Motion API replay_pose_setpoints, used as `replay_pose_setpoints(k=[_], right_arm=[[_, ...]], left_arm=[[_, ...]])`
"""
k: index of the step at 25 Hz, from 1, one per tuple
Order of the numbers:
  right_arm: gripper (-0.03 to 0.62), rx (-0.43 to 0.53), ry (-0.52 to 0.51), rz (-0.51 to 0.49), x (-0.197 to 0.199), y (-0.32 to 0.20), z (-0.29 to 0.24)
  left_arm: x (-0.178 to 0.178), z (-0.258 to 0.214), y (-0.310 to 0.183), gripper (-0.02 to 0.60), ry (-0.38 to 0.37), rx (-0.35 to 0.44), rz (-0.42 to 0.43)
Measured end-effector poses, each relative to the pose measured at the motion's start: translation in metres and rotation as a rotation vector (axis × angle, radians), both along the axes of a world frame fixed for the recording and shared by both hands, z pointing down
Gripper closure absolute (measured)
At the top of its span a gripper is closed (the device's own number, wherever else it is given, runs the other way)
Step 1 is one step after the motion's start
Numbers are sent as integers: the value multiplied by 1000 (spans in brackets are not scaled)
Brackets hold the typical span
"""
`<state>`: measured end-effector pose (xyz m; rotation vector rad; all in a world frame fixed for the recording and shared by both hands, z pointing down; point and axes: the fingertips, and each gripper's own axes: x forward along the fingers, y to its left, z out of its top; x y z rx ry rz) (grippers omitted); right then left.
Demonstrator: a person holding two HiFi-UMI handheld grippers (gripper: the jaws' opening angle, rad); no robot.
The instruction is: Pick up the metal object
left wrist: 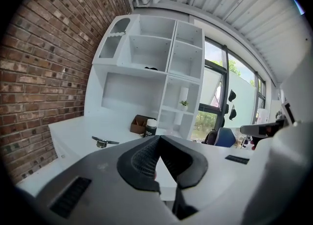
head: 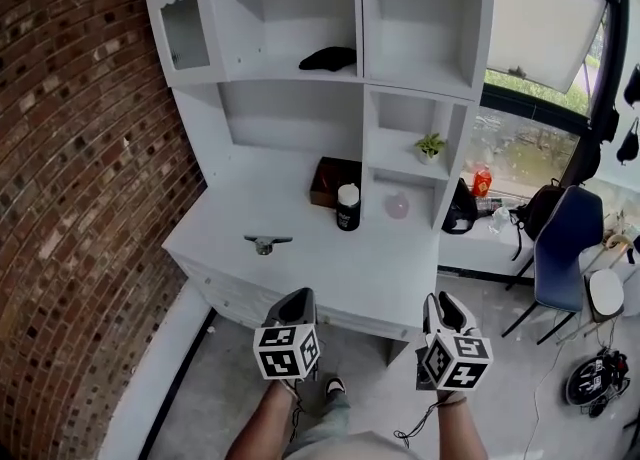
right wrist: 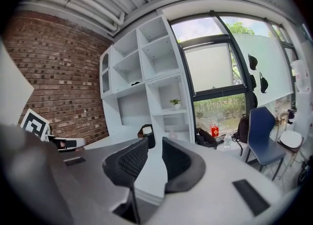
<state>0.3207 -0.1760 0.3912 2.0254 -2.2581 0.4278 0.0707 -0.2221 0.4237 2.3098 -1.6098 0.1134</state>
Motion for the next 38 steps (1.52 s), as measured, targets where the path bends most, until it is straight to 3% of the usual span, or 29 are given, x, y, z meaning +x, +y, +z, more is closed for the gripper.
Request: replay_pose_setpoints(k=[21,30,38], right_arm=[[503,-18,3,65,12,-189,-5],[502,-84,0,29,11,-226,18],[502,-108,5,-115,-6,-258,24]], left_arm=[[16,-4,-216,569,0,-9,67],[7,24,-239,571,8,-77,15],[-24,30,-230,569,5,-107,-129]])
